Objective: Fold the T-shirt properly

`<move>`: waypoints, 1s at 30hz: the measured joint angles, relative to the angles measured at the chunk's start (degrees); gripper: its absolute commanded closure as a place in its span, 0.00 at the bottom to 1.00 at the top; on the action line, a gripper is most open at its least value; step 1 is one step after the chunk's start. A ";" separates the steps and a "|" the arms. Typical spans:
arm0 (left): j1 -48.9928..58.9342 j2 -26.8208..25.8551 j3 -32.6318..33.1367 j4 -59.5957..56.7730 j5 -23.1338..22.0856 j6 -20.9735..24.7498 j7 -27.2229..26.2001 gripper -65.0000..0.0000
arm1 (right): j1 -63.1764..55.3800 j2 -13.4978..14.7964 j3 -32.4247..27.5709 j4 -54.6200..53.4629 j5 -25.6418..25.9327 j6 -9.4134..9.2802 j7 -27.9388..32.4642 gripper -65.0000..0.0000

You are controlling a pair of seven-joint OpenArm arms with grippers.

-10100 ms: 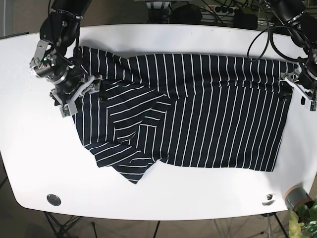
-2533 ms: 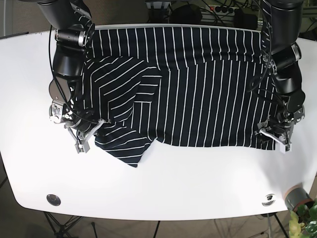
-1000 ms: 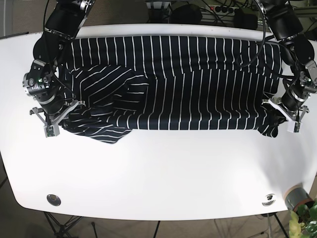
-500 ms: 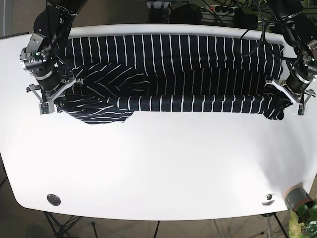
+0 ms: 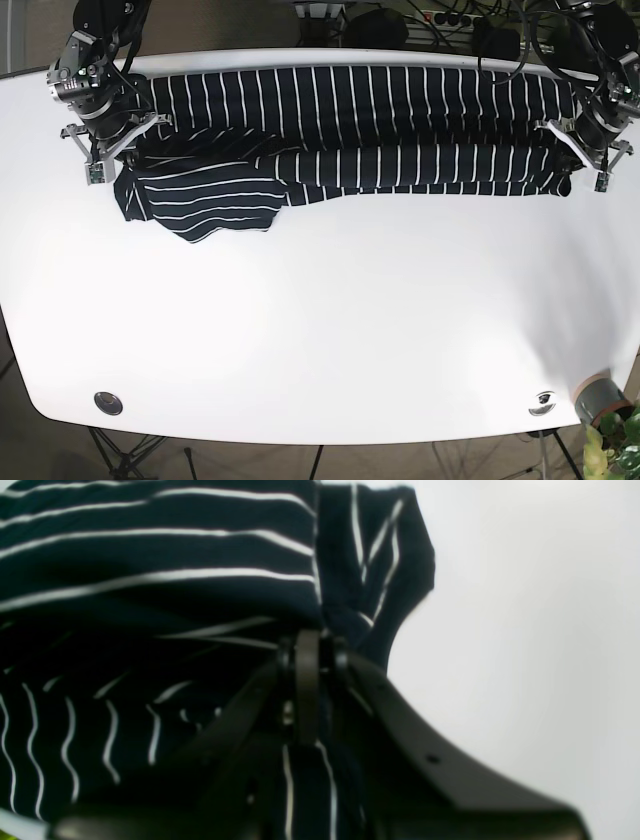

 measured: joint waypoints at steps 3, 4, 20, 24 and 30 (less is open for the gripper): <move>0.35 -0.42 0.00 -2.12 -0.55 -3.96 -0.68 1.00 | -0.72 -0.52 1.25 0.00 0.17 0.00 0.00 0.96; 0.57 -0.46 0.00 -3.37 -0.57 -4.00 -0.72 0.99 | -1.16 -0.44 1.44 0.00 -0.02 -0.04 0.02 0.96; 0.52 -1.44 -2.12 -8.09 -0.50 -3.93 0.31 0.42 | -2.95 -1.40 1.36 1.70 -0.20 -0.24 -0.63 0.20; -0.42 -0.39 -11.43 -5.77 -9.73 -3.72 0.22 0.42 | -0.15 -1.29 1.33 2.38 3.02 -0.24 0.04 0.20; -0.81 -0.42 -20.09 -5.35 -24.13 -3.58 11.32 0.42 | 1.51 -1.29 1.31 2.36 3.17 -0.26 -0.33 0.20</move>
